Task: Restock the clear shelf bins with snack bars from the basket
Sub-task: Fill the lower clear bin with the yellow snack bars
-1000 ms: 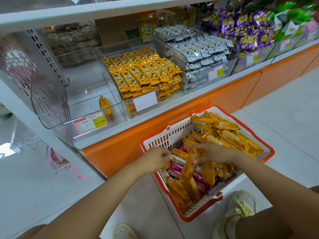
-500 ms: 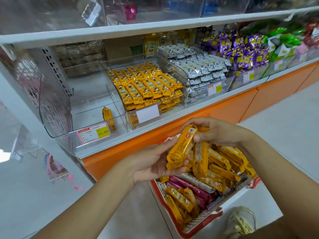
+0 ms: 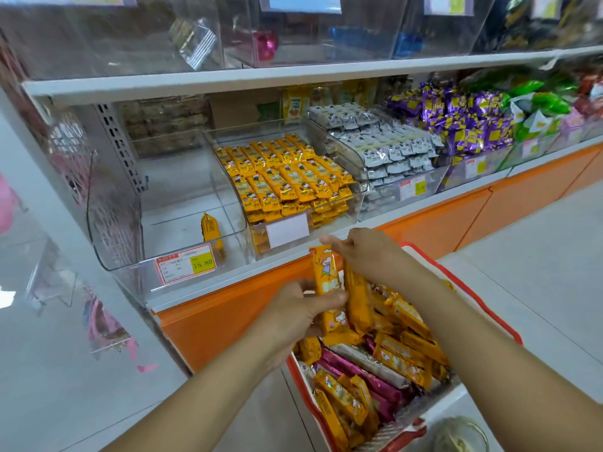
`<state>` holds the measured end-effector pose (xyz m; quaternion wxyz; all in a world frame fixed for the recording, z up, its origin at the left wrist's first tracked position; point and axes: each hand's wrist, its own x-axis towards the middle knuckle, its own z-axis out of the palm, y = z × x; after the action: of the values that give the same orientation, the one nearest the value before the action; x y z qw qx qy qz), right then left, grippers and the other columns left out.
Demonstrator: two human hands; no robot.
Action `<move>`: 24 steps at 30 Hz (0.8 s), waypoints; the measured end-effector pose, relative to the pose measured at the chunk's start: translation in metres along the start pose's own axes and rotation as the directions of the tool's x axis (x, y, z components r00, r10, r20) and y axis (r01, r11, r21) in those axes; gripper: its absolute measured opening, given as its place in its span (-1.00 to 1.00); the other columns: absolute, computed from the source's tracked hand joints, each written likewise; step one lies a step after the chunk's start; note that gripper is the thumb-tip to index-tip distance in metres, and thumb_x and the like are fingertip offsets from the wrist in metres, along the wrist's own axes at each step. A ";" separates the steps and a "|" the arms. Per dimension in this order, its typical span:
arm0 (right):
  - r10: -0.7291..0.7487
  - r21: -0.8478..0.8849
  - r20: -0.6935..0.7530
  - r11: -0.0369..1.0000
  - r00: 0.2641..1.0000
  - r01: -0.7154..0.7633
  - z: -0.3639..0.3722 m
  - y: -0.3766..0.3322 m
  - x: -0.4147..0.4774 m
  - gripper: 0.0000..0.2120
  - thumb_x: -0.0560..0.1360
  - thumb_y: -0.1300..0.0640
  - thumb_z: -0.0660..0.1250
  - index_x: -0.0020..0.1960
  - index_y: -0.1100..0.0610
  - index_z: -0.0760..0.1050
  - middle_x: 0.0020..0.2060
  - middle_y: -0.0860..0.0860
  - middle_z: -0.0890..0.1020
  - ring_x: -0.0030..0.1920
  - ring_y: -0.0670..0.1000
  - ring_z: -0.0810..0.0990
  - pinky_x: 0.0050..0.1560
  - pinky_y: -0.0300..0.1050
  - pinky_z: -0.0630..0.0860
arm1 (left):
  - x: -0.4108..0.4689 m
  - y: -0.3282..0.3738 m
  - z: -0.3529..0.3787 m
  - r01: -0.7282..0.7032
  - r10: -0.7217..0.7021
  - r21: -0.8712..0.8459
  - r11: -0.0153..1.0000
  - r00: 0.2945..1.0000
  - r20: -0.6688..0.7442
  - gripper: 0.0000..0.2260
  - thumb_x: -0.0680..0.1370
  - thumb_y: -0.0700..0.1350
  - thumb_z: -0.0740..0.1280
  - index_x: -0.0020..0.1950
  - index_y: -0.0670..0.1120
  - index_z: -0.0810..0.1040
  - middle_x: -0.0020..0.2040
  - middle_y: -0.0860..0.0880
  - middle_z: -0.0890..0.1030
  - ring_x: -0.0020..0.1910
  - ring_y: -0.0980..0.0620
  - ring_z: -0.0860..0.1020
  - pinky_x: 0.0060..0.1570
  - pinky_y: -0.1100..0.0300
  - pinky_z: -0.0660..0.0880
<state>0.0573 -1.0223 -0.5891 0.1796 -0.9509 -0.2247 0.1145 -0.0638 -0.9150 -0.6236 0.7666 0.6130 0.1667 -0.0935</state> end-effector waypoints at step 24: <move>-0.402 0.948 0.019 0.300 0.916 0.112 -0.022 -0.002 -0.029 -0.55 0.47 0.52 0.24 0.26 0.16 0.47 -0.07 -0.03 0.65 -0.11 -0.07 0.59 -0.22 -0.21 0.53 | 0.011 0.032 -0.021 -0.088 0.089 -0.306 0.948 0.996 -0.012 -0.73 0.28 -0.18 0.44 -0.03 -0.13 0.63 -0.04 -0.14 0.69 -0.12 -0.02 0.66 -0.13 0.08 0.64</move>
<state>0.0376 -1.0410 -0.5645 0.6742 -0.6038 -0.2898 0.3112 -0.0458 -0.8870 -0.6024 0.8560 0.4934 0.1509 -0.0326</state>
